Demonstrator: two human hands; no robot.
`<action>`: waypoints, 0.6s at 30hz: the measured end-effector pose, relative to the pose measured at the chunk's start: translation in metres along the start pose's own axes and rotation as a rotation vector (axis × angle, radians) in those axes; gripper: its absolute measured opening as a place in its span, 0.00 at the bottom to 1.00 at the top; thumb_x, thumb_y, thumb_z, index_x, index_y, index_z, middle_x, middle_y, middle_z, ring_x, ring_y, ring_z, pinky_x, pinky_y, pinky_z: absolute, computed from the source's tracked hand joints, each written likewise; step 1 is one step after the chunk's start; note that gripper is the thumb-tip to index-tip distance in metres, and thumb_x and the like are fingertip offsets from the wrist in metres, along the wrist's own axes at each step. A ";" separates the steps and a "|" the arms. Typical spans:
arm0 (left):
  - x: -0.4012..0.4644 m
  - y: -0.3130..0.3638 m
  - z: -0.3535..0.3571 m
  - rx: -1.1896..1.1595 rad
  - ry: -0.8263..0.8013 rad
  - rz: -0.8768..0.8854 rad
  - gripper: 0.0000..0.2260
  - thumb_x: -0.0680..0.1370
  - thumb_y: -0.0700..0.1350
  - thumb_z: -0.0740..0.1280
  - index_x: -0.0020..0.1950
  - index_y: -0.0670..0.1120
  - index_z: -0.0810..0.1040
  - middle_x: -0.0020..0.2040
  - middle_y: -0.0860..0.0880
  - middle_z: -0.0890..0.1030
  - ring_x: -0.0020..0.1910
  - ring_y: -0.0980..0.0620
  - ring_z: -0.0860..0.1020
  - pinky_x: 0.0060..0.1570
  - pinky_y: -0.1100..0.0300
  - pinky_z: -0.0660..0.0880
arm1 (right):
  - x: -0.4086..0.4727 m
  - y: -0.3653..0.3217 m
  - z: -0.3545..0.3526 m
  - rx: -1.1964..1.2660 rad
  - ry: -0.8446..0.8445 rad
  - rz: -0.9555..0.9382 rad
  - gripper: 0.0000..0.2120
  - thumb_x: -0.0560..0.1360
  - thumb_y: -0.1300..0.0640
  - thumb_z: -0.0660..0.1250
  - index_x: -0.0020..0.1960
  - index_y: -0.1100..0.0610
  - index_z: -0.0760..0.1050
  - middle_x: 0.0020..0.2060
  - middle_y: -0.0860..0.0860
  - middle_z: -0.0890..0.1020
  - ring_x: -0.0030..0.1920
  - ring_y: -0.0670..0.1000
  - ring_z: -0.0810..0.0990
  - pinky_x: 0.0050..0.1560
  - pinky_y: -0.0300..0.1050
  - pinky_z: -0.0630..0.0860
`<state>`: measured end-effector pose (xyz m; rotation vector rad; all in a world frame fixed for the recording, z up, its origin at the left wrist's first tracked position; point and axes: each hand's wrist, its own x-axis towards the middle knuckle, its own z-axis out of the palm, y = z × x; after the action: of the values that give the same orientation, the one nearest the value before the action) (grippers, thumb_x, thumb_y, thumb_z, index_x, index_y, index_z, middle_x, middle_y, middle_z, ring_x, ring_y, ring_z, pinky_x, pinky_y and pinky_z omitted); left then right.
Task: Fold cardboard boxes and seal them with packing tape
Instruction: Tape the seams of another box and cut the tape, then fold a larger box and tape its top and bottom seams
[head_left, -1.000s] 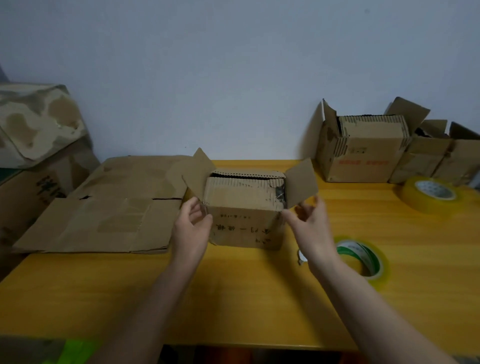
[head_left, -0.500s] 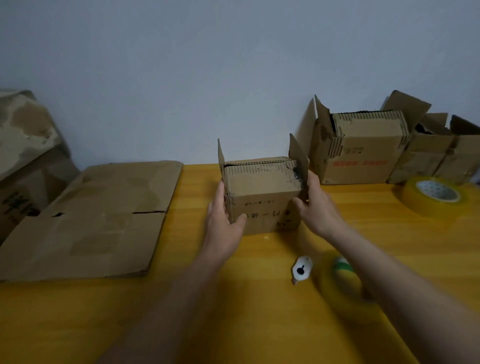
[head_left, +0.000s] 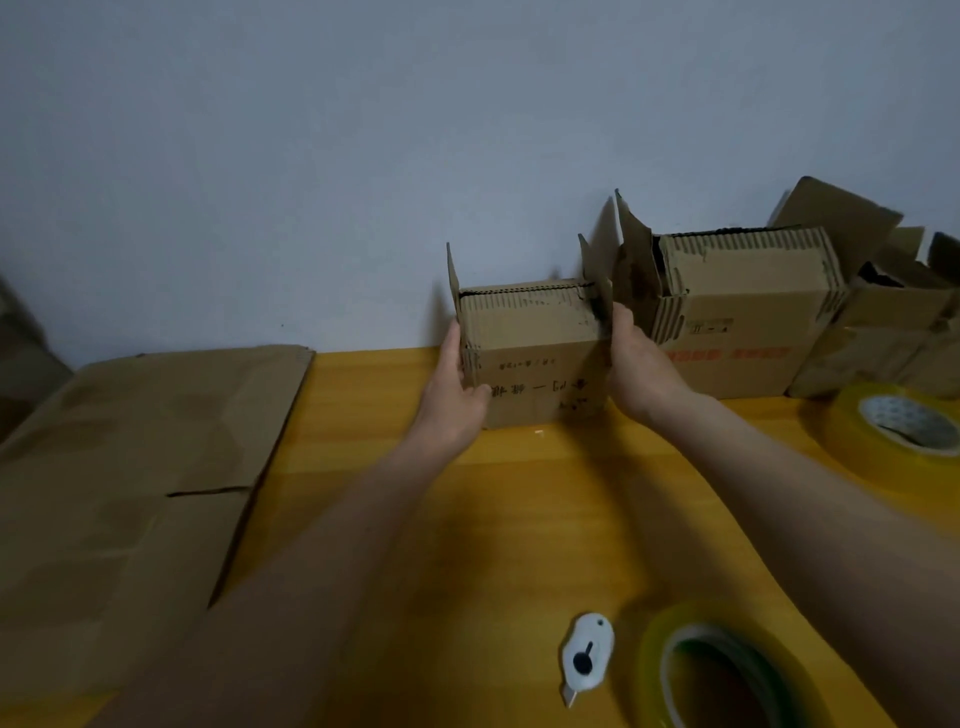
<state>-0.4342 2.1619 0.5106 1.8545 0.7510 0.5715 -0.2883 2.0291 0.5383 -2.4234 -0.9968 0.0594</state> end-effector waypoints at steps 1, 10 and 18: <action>0.006 0.000 0.001 -0.002 -0.003 -0.002 0.37 0.80 0.34 0.62 0.79 0.55 0.43 0.77 0.48 0.62 0.75 0.49 0.61 0.60 0.64 0.66 | 0.005 0.001 0.001 -0.001 -0.003 -0.004 0.38 0.74 0.72 0.60 0.77 0.56 0.46 0.63 0.62 0.71 0.59 0.61 0.75 0.56 0.55 0.75; 0.000 -0.010 -0.010 0.095 0.015 -0.027 0.38 0.79 0.39 0.66 0.80 0.54 0.45 0.77 0.46 0.62 0.74 0.47 0.63 0.66 0.54 0.68 | 0.004 0.011 0.009 0.020 0.029 0.096 0.31 0.76 0.70 0.60 0.75 0.58 0.53 0.62 0.62 0.72 0.59 0.63 0.74 0.57 0.59 0.75; -0.098 -0.066 -0.087 0.692 0.080 -0.078 0.34 0.79 0.48 0.65 0.79 0.46 0.50 0.79 0.47 0.55 0.77 0.48 0.53 0.74 0.55 0.54 | -0.054 -0.044 0.043 -0.182 -0.213 -0.083 0.19 0.76 0.68 0.61 0.66 0.58 0.70 0.63 0.57 0.72 0.62 0.57 0.73 0.60 0.50 0.73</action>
<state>-0.5772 2.1655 0.4776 2.4237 1.1727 0.3552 -0.3663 2.0389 0.5138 -2.5776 -1.2446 0.2097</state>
